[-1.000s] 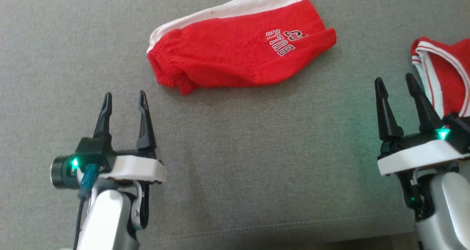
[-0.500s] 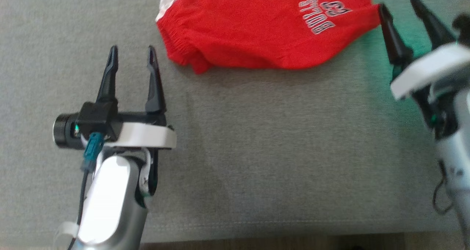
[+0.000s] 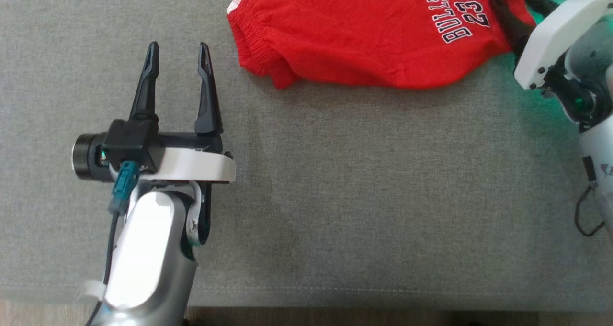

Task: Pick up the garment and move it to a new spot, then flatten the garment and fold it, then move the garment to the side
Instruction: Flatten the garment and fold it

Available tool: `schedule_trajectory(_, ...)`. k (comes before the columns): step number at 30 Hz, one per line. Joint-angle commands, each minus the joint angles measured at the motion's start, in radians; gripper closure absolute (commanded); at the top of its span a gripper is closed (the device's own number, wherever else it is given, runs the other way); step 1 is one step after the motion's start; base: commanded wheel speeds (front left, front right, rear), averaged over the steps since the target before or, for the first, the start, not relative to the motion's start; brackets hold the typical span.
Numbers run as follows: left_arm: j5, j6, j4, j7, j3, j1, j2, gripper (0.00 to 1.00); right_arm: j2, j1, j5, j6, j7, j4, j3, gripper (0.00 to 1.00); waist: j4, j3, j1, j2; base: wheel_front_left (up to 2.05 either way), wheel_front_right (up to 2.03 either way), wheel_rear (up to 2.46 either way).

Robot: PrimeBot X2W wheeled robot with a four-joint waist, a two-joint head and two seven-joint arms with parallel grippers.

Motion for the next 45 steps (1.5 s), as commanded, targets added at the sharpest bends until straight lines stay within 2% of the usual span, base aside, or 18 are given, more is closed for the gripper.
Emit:
schedule_trajectory(1, 0.012, 0.004, -0.027, -0.005, 0.028, -0.005, 0.009, 0.00, 0.009, 0.034, 0.013, 0.006, 0.008, -0.012, 0.018, 1.00, -0.004, -0.006, 0.0000, 0.0000, 0.00, 0.00, 0.00)
schedule_trajectory(6, 0.021, 0.003, -0.017, -0.005, 0.033, 0.003, 0.008, 0.00, 0.019, 0.101, 0.042, 0.006, -0.090, -0.042, -0.018, 1.00, -0.015, -0.033, 0.0000, 0.0000, 0.00, 0.00, 0.00)
schedule_trajectory(12, 0.022, 0.000, -0.009, -0.005, 0.048, 0.040, 0.009, 0.00, 0.035, 0.260, 0.047, 0.006, -0.196, -0.117, -0.067, 1.00, -0.045, -0.093, 0.0000, 0.0000, 0.00, 0.00, 0.00)
schedule_trajectory(18, 0.018, -0.008, 0.004, -0.005, 0.056, 0.087, 0.009, 0.00, 0.058, 0.407, 0.024, 0.006, -0.258, -0.168, -0.123, 1.00, -0.068, -0.161, 0.0000, 0.0000, 0.00, 0.00, 0.00)
schedule_trajectory(23, 0.017, -0.017, 0.011, -0.005, 0.051, 0.108, 0.009, 0.00, 0.068, 0.447, 0.005, 0.006, -0.284, -0.162, -0.157, 1.00, -0.074, -0.191, 0.0000, 0.0000, 0.00, 0.00, 0.00)
schedule_trajectory(32, 0.009, -0.027, 0.021, -0.005, 0.023, 0.127, 0.007, 0.00, 0.074, 0.432, 0.002, 0.006, -0.313, -0.089, -0.168, 1.00, -0.056, -0.221, 0.0000, 0.0000, 0.00, 0.00, 0.00)
schedule_trajectory(36, 0.003, -0.027, 0.023, -0.005, 0.012, 0.131, 0.007, 0.00, 0.069, 0.386, 0.002, 0.006, -0.322, -0.095, -0.148, 1.00, -0.042, -0.228, 0.0000, 0.0000, 0.00, 0.00, 0.00)
schedule_trajectory(41, -0.007, -0.028, 0.023, -0.005, -0.003, 0.122, 0.006, 0.00, 0.071, 0.272, -0.018, 0.006, -0.294, -0.148, -0.063, 1.00, -0.010, -0.236, 0.0000, 0.0000, 0.00, 0.00, 0.00)
schedule_trajectory(45, -0.020, -0.024, 0.021, -0.005, -0.019, 0.115, 0.006, 0.00, 0.107, 0.178, -0.018, 0.006, -0.261, -0.171, 0.048, 1.00, 0.023, -0.237, 0.0000, 0.0000, 0.00, 0.00, 0.00)
